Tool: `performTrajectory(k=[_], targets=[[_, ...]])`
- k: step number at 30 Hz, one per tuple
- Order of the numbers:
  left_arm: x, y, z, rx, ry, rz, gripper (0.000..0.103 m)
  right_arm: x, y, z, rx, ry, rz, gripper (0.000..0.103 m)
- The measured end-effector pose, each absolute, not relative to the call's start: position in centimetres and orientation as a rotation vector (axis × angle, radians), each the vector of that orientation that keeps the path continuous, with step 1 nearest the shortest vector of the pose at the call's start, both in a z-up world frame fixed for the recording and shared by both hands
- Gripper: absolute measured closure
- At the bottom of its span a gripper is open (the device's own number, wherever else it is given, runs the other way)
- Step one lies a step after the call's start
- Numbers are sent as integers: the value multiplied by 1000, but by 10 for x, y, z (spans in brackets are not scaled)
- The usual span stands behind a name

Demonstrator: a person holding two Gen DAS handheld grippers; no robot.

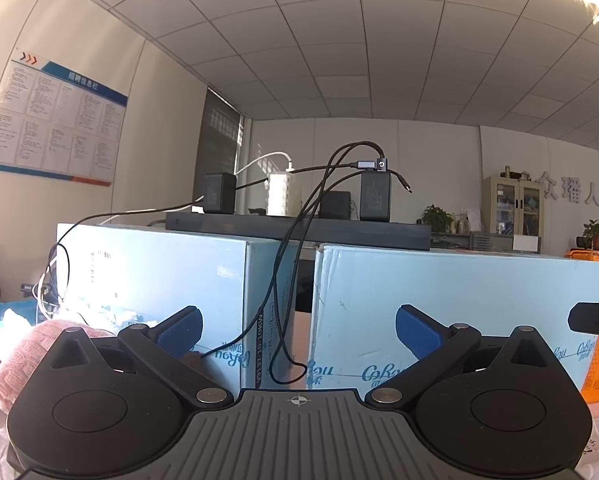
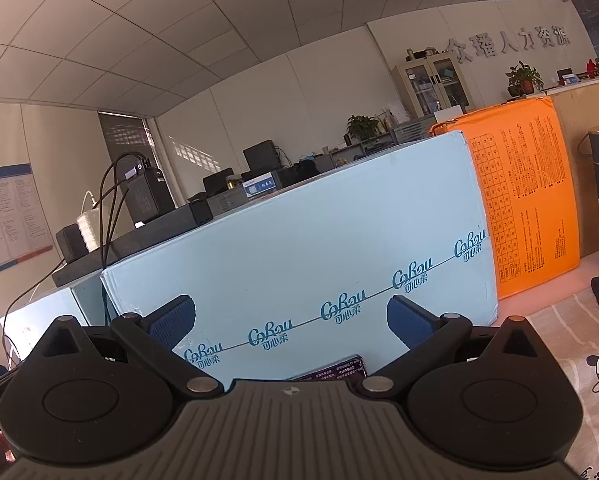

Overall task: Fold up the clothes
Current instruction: 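Lower both grippers onto the pink sweater and close on it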

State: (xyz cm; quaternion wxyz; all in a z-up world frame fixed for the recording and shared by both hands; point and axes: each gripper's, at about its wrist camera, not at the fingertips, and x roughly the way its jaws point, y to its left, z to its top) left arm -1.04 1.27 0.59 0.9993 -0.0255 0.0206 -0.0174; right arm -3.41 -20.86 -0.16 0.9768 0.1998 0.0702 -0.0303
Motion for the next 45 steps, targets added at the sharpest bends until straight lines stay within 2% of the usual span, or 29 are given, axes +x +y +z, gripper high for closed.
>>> performTrajectory(k=[11,23,34,40,45], targets=[[-32,28,19,-85,-50,-54,0,-49,-202,4,400,44,-19,0],[-59,61,27,-11,-143,-35,0,-79,-167,22,412,70,50,0],[-64,139,20,-3,-120,34,0,-81,-99,34,381,86,180,0],[-66,191,14,-95,-115,71,0,-49,-61,27,449,192,383,0],[-57,261,-6,-322,-129,96,0,-15,-21,14,417,278,514,0]])
